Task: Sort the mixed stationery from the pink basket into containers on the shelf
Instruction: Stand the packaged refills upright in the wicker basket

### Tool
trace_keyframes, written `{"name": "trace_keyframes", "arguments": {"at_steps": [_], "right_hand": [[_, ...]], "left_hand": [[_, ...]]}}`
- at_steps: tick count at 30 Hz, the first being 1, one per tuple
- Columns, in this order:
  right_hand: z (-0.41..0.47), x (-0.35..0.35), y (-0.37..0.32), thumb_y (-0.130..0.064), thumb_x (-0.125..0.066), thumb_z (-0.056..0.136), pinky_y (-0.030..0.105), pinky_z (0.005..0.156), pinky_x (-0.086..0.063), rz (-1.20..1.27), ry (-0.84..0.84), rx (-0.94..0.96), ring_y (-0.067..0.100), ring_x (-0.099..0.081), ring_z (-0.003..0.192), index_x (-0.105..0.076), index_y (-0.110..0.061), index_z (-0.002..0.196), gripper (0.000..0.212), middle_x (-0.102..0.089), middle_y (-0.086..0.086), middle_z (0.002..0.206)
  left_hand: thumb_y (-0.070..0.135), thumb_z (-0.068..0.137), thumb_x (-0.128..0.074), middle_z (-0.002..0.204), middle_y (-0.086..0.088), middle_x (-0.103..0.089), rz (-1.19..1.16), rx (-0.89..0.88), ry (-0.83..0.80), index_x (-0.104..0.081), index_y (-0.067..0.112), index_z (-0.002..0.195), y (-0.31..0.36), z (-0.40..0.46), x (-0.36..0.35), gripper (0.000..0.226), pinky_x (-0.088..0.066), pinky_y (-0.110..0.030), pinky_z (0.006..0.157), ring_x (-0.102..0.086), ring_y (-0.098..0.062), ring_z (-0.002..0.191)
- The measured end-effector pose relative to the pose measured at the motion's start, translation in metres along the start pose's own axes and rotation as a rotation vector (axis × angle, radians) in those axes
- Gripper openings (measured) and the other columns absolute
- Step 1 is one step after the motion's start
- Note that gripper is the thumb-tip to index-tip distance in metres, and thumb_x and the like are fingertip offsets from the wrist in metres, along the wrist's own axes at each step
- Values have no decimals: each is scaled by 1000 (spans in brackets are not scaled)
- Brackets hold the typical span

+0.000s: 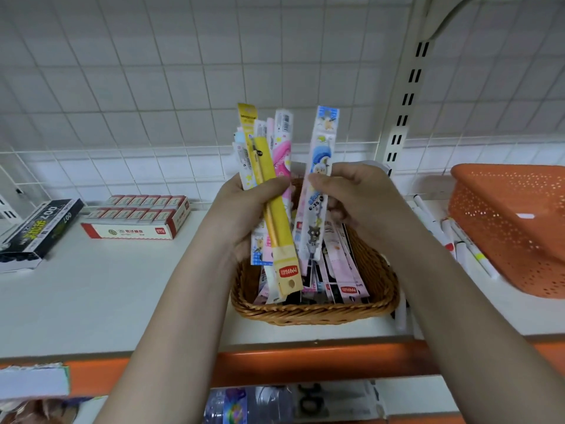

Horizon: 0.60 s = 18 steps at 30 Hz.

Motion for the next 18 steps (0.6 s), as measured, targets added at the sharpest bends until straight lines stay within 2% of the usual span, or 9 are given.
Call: {"name": "trace_keyframes", "arguments": {"at_steps": [4,6,9,11,13,15,17,18], "right_hand": [[6,22,-10,-14,-64,88,16,42,-35,-27,116,-9,9,-43,48,-66,-11,79,10,-58,0,58],[13,27,-8,-16,-64,88,16,41,-35,-167,111,-32,8,-45,46,-68,-6,82,12,-60,3,60],[15,18,9,-17,-59,91,16,38,-35,-481,-75,-188,6,-49,38,-65,-5,80,17,-58,3,55],[14,11,21,-16,-55,94,13,36,-35,-593,-162,-255,2,-54,37,-61,-3,77,23,-55,6,57],[13,15,20,-17,-54,95,11,38,-40,-626,-79,-181,0,-57,40,-62,-4,76,25,-56,3,59],[13,25,8,-18,-57,94,10,45,-46,-484,25,-54,-1,-59,44,-66,-8,82,17,-63,3,66],[10,32,-4,-15,-63,89,9,57,-51,-366,26,98,-3,-63,56,-70,-15,88,7,-69,-3,75],[7,33,-5,-14,-64,87,7,65,-51,-445,-19,175,-6,-64,64,-70,-23,88,11,-69,-11,80]], "left_hand": [[0,89,-56,60,-5,-69,-48,43,58,-61,2,97,4,3,14,10,-50,-20,43,-64,-10,48],[2,90,-56,60,-4,-69,-55,54,81,-62,3,95,6,4,22,8,-48,-18,43,-64,-9,48],[3,89,-56,63,-6,-69,-87,52,105,-63,3,92,5,8,31,8,-49,-18,46,-64,-11,49],[3,89,-56,66,-8,-70,-99,60,109,-63,2,95,4,9,35,9,-49,-19,47,-65,-12,52],[3,89,-57,69,-8,-71,-107,71,111,-63,1,98,3,9,38,11,-50,-19,48,-66,-11,55],[4,88,-58,71,-7,-70,-103,86,115,-64,1,103,2,10,40,16,-50,-19,49,-66,-12,56],[8,88,-60,66,-4,-68,-67,110,120,-64,2,110,0,12,41,23,-49,-19,47,-63,-12,51],[10,88,-61,63,-3,-66,-53,130,120,-64,3,112,0,12,40,25,-49,-19,45,-61,-11,48]]}}
Point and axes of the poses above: each hand's wrist, its own z-axis towards the middle knuckle, its own x-axis out of the back of the hand, y = z × x, the point moved 1 cm from there along z, towards the middle knuckle
